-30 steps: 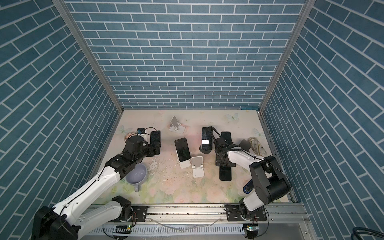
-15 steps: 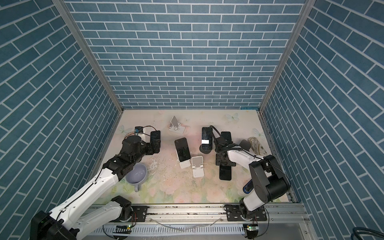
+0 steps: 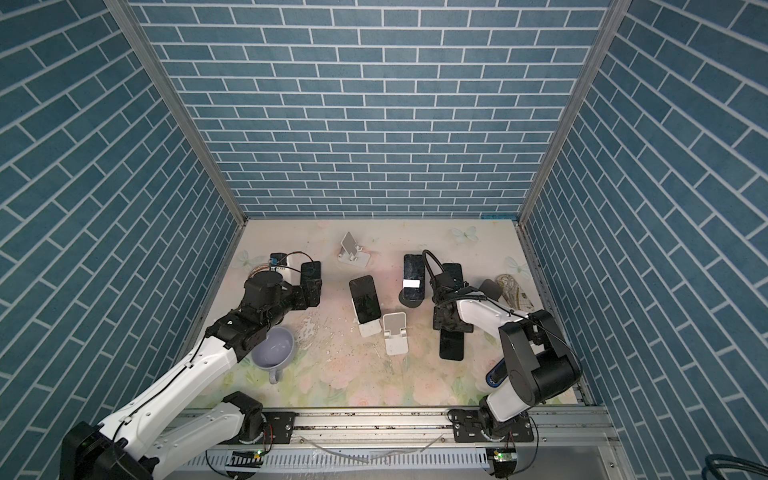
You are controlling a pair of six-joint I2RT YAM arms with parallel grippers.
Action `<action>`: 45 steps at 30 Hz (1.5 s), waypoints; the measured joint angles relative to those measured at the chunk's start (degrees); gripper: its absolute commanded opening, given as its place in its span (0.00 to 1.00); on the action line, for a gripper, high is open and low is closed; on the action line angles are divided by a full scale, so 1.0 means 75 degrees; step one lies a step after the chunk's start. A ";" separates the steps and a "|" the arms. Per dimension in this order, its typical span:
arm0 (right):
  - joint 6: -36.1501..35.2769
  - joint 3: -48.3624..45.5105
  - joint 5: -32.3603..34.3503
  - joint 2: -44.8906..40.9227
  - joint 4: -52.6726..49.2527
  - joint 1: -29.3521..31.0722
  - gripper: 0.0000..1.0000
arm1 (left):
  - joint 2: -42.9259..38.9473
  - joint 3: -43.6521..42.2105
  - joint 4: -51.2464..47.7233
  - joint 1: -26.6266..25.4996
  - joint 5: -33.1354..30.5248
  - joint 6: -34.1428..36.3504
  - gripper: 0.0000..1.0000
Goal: Remove the phone from the phone stand
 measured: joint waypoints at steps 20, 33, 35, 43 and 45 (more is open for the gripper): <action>-0.0009 0.0003 -0.0102 0.0015 0.0041 -0.0108 0.82 | -0.0020 0.0000 -0.0009 0.0000 0.0050 -0.0050 1.00; -0.0052 0.0003 -0.0055 -0.0017 0.0006 -0.0114 0.84 | -0.0032 0.0000 -0.0093 0.0000 0.0105 -0.0082 1.00; -0.0052 0.0003 -0.0058 -0.0038 -0.0035 -0.0119 0.84 | -0.0055 0.0000 -0.0131 0.0000 0.0105 -0.0117 1.00; -0.0178 0.0073 -0.0184 -0.0755 -0.0239 -0.0149 0.84 | -0.0079 0.0058 -0.0341 -0.0003 0.0201 -0.0323 1.00; -0.0207 0.0195 -0.0204 -0.1017 -0.0262 -0.0149 0.84 | -0.0064 0.0160 -0.0469 -0.0052 0.0178 -0.0405 1.00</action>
